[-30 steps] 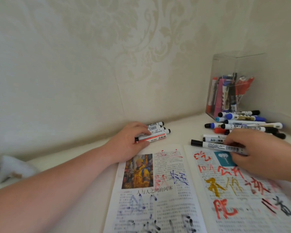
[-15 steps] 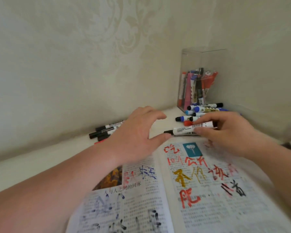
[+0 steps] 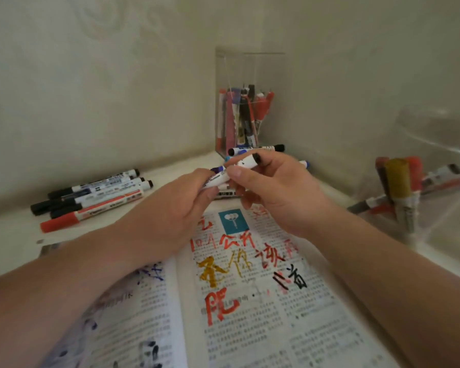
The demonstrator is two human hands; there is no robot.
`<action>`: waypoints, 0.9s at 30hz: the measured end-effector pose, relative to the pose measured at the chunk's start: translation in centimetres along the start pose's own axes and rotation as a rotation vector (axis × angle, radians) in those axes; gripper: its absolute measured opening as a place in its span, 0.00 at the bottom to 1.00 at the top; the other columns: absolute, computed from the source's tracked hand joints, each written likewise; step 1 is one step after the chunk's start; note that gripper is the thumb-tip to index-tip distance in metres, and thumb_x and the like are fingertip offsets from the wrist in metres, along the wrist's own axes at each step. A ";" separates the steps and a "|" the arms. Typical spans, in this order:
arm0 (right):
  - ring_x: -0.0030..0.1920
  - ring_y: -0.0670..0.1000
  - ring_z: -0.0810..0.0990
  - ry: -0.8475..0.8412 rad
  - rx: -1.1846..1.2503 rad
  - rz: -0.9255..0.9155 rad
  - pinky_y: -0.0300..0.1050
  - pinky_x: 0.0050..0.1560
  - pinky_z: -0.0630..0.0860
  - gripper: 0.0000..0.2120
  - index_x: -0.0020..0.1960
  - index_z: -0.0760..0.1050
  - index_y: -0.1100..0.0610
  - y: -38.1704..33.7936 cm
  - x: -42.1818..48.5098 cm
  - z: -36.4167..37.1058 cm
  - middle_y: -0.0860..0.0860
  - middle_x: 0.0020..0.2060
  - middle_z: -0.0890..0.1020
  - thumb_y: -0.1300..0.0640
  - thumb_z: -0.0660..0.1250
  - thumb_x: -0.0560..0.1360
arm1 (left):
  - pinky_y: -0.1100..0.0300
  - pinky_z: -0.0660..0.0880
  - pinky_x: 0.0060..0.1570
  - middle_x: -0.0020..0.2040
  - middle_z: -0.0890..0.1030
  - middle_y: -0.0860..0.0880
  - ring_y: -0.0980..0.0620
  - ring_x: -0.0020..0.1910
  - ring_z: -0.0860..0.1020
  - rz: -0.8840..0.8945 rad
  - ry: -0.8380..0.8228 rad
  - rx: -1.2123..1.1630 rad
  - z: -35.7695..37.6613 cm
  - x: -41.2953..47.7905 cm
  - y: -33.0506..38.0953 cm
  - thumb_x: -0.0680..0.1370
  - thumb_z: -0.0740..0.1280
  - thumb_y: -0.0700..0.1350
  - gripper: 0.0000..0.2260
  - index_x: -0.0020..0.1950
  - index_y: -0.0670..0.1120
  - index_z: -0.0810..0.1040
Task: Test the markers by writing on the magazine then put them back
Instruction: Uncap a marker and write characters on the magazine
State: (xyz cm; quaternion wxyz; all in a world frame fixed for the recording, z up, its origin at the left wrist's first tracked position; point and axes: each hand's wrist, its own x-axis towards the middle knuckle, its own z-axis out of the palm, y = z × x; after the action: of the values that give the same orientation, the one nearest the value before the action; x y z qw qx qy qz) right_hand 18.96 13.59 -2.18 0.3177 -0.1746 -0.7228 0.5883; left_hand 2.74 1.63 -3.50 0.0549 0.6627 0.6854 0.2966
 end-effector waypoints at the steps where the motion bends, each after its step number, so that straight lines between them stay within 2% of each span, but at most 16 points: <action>1: 0.37 0.47 0.79 0.014 -0.017 0.004 0.43 0.38 0.76 0.03 0.50 0.84 0.54 0.0 0.0 0.1 0.52 0.38 0.83 0.57 0.71 0.79 | 0.68 0.70 0.45 0.44 0.78 0.57 0.62 0.46 0.74 0.002 0.001 -0.012 -0.1 0.0 0.0 0.82 0.51 0.59 0.15 0.61 0.56 0.71; 6: 0.37 0.49 0.78 0.043 -0.007 -0.001 0.42 0.37 0.76 0.08 0.51 0.82 0.60 0.0 0.0 0.5 0.52 0.37 0.82 0.54 0.69 0.79 | 0.62 0.72 0.41 0.40 0.79 0.57 0.59 0.41 0.77 0.021 0.016 -0.055 -0.4 0.0 -0.5 0.83 0.53 0.58 0.10 0.60 0.60 0.71; 12: 0.34 0.51 0.77 0.058 0.035 -0.049 0.43 0.34 0.74 0.17 0.50 0.79 0.62 0.2 0.1 1.2 0.52 0.34 0.80 0.47 0.68 0.74 | 0.67 0.71 0.38 0.40 0.79 0.59 0.59 0.39 0.78 0.013 0.031 -0.134 -0.7 -0.1 0.0 0.84 0.57 0.56 0.05 0.54 0.62 0.72; 16: 0.33 0.52 0.76 0.063 0.003 -0.098 0.44 0.33 0.74 0.14 0.49 0.79 0.56 0.1 -0.1 1.5 0.52 0.34 0.79 0.44 0.67 0.76 | 0.57 0.72 0.41 0.39 0.81 0.51 0.53 0.39 0.78 0.008 0.038 -0.220 -1.0 -0.3 0.7 0.83 0.58 0.56 0.08 0.57 0.57 0.74; 18: 0.32 0.54 0.75 0.067 -0.029 -0.128 0.45 0.33 0.73 0.14 0.49 0.77 0.58 -0.1 -0.2 1.6 0.53 0.33 0.78 0.46 0.65 0.77 | 0.56 0.73 0.41 0.38 0.80 0.49 0.52 0.39 0.78 -0.013 0.009 -0.243 -0.9 -0.5 1.0 0.83 0.56 0.57 0.09 0.58 0.56 0.72; 21: 0.30 0.55 0.74 0.078 -0.092 -0.140 0.46 0.32 0.72 0.15 0.49 0.76 0.59 -0.3 -0.4 1.9 0.52 0.30 0.78 0.47 0.63 0.78 | 0.58 0.72 0.38 0.36 0.75 0.51 0.51 0.39 0.75 0.001 -0.020 -0.209 -0.8 -0.7 1.0 0.84 0.55 0.54 0.08 0.53 0.54 0.71; 25: 0.29 0.55 0.73 0.080 -0.071 -0.147 0.44 0.31 0.71 0.15 0.48 0.75 0.58 -0.5 -0.5 2.1 0.52 0.29 0.77 0.45 0.63 0.80 | 0.60 0.71 0.34 0.33 0.76 0.53 0.52 0.35 0.75 0.032 0.009 -0.195 -1.1 -0.6 1.1 0.84 0.57 0.54 0.08 0.45 0.60 0.67; 27: 0.28 0.55 0.73 0.069 -0.066 -0.158 0.43 0.31 0.71 0.14 0.49 0.75 0.58 -0.8 -0.5 2.0 0.53 0.30 0.77 0.46 0.63 0.80 | 0.65 0.70 0.31 0.33 0.76 0.57 0.56 0.31 0.74 0.029 -0.002 -0.221 -1.3 -0.5 1.4 0.84 0.58 0.55 0.08 0.45 0.62 0.69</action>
State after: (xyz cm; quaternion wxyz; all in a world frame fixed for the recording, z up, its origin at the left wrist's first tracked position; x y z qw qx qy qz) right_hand 18.11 11.56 -1.78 0.3818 -0.1477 -0.7418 0.5311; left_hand 3.40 0.60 -1.92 0.1241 0.6626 0.6390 0.3705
